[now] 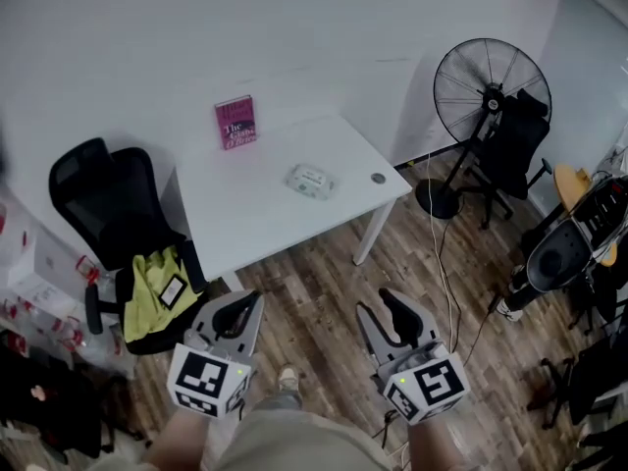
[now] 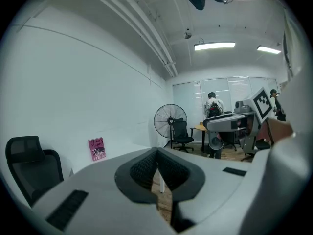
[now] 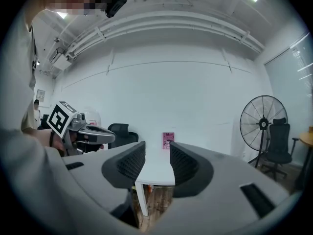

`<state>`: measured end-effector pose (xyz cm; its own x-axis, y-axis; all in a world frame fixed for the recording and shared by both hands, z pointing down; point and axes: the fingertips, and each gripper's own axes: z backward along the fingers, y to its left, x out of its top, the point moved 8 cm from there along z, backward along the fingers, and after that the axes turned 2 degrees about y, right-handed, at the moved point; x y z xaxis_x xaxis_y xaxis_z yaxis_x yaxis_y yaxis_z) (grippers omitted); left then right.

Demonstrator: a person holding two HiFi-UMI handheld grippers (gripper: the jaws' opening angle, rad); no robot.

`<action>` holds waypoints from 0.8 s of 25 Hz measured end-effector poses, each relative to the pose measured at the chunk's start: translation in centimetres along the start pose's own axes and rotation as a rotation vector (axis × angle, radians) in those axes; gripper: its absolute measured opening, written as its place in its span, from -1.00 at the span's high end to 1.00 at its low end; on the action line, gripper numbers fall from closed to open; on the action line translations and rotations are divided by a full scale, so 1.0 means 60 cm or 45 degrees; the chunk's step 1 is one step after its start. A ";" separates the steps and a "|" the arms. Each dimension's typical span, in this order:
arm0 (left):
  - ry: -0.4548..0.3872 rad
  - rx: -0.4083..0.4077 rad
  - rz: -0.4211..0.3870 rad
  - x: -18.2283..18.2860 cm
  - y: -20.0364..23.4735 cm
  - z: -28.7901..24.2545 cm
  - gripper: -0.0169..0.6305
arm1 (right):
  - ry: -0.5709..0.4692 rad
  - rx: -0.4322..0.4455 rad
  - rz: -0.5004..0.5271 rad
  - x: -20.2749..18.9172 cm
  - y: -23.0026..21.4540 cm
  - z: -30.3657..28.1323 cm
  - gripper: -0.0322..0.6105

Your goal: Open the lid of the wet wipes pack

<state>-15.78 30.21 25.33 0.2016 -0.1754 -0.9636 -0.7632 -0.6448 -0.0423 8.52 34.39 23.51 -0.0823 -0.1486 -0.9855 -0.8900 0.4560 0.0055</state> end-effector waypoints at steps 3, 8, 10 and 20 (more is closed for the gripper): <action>-0.013 -0.005 -0.017 0.015 0.058 -0.041 0.89 | 0.025 -0.017 0.011 0.008 -0.018 -0.066 0.37; -0.011 -0.006 -0.038 0.016 0.128 -0.095 0.88 | 0.078 -0.043 0.037 0.003 -0.039 -0.148 0.37; -0.005 -0.005 -0.034 0.016 0.149 -0.114 0.88 | 0.105 -0.043 0.047 0.000 -0.048 -0.177 0.37; 0.052 -0.029 -0.057 0.016 0.199 -0.235 0.88 | 0.196 -0.042 0.074 -0.022 -0.135 -0.292 0.37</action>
<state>-16.03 11.86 27.61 0.2600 -0.1759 -0.9495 -0.7387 -0.6695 -0.0782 8.00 15.54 27.75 -0.1997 -0.2567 -0.9456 -0.8957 0.4392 0.0698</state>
